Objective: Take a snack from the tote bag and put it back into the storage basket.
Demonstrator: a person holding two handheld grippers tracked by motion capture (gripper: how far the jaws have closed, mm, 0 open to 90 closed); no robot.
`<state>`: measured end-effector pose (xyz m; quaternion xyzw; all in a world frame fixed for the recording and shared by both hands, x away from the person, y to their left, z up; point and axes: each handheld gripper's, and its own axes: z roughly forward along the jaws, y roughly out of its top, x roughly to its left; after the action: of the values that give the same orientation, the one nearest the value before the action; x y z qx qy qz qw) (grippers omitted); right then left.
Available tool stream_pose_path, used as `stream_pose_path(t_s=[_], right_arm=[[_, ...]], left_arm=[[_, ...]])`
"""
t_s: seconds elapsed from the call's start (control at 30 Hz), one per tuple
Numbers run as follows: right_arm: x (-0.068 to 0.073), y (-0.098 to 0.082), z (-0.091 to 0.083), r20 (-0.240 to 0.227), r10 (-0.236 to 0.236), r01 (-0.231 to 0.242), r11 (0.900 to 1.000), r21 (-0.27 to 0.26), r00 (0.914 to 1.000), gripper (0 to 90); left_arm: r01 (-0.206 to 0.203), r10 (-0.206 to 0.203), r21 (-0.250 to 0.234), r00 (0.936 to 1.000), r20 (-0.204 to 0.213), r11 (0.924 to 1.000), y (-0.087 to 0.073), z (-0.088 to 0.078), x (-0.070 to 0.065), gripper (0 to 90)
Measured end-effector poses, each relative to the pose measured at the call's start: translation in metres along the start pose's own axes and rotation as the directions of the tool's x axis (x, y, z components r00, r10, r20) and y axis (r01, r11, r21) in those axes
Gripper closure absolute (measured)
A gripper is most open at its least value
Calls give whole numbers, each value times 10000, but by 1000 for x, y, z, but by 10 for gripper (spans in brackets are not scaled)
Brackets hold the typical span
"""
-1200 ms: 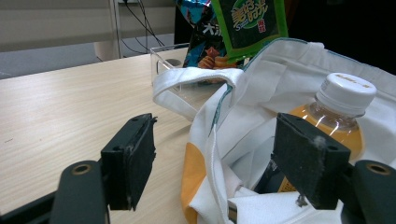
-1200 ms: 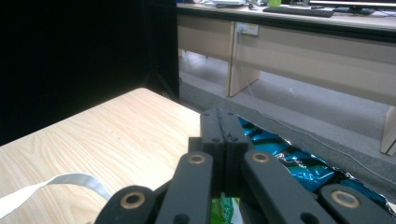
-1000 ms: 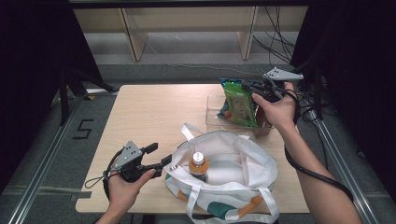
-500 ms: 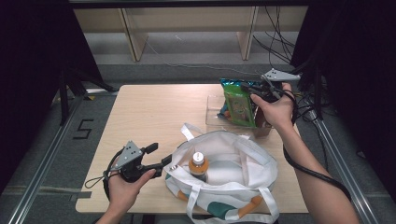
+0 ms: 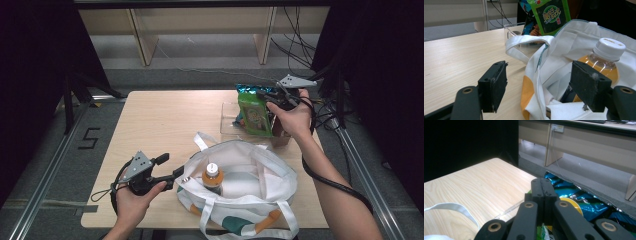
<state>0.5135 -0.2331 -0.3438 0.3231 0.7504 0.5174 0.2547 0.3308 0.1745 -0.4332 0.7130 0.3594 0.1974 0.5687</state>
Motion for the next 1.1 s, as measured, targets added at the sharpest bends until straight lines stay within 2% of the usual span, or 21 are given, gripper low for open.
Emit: stream_pose_path(t_s=[0.03, 0.07, 0.1, 0.2, 0.27, 0.3, 0.37, 0.4, 0.47, 0.5, 0.6, 0.67, 0.7, 0.73, 0.77, 0.83, 0.87, 0.93, 0.97, 1.0, 1.1], right_arm=[[1, -1, 0, -10, 176, -176, 9998, 14, 9998, 900], [0, -1, 0, -18, -114, 114, 9998, 133, 9999, 900], [2, -2, 0, 66, 233, -234, 9996, 135, 9997, 900], [0, -4, 1, 124, -94, 89, 9994, 327, 9999, 900], [0, -6, 0, 26, 36, -37, 9989, 475, 10000, 900], [-1, -6, 0, 21, -107, 106, 9978, 658, 9999, 900], [0, -8, 0, 270, -48, 30, 9980, 637, 9996, 900], [1, -9, 1, 306, 186, -203, 9982, 559, 9994, 900], [-3, -10, -1, 199, -283, 266, 9965, 795, 9994, 900], [-1, -11, -2, 248, -77, 57, 9967, 815, 9997, 900], [-1, -10, -2, 232, 15, -34, 9967, 817, 9997, 900], [-2, -9, -2, 268, -176, 156, 9970, 758, 9995, 900], [0, -9, -2, 360, -22, -5, 9971, 761, 9994, 900], [2, -9, -2, 229, 89, -107, 9970, 772, 9997, 900], [2, -9, -1, 237, -5, -13, 9972, 745, 9997, 900], [1, -8, -1, 134, -178, 166, 9960, 877, 9998, 900], [3, -8, 1, 246, -207, 189, 9973, 707, 9995, 900], [3, -5, 2, 91, -512, 505, 9969, 604, 9986, 900], [4, -4, 2, 138, -492, 484, 9975, 520, 9987, 900], [4, -3, 3, -12, -426, 426, 9981, 442, 9991, 900], [3, -1, 5, 138, -698, 694, 9971, 300, 9975, 900]], left_arm=[[-31, 31, -32, 10000, 53, 10000, 0, 0, 0, 290], [-26, 26, -34, 10000, 41, 10000, 0, 0, 0, 290], [-29, 29, -39, 10000, 46, 10000, 0, 0, 0, 290], [-11, 11, -26, 10000, 45, 10000, 0, 0, 0, 290], [4, -4, -15, 10000, 38, 10000, 0, 0, -1, 290], [-5, 5, 33, 10000, -8, 10000, 0, 0, -1, 290], [-1, 1, 38, 10000, 2, 10000, 0, 0, -1, 290], [11, -11, 39, 10000, 12, 10000, 0, 1, -1, 289], [5, -5, 58, 10000, 14, 10000, 0, 1, -1, 289], [-10, 10, 64, 10000, 16, 10000, 0, 1, -1, 289], [110, -110, 86, 9999, 3, 9999, -1, 1, -2, 289], [103, -103, 77, 9999, 2, 9999, -1, 1, -2, 289], [109, -109, 74, 9999, 5, 9999, -1, 1, -2, 289], [112, -112, 77, 9999, -4, 9999, 0, 1, -2, 289], [-71, 71, 85, 10000, 30, 9999, 0, 1, -1, 289], [-49, 48, 24, 10000, 68, 10000, -1, 2, -1, 289], [-49, 48, 37, 9999, 103, 10000, -1, 2, -1, 289], [-22, 21, 38, 10000, 88, 10000, -1, 2, -1, 290], [-22, 21, 46, 10000, 82, 10000, -1, 2, 0, 289], [7, -8, 44, 10000, 74, 10000, -1, 2, 0, 289], [-30, 30, 38, 9999, 97, 10000, -1, 2, -1, 289]])
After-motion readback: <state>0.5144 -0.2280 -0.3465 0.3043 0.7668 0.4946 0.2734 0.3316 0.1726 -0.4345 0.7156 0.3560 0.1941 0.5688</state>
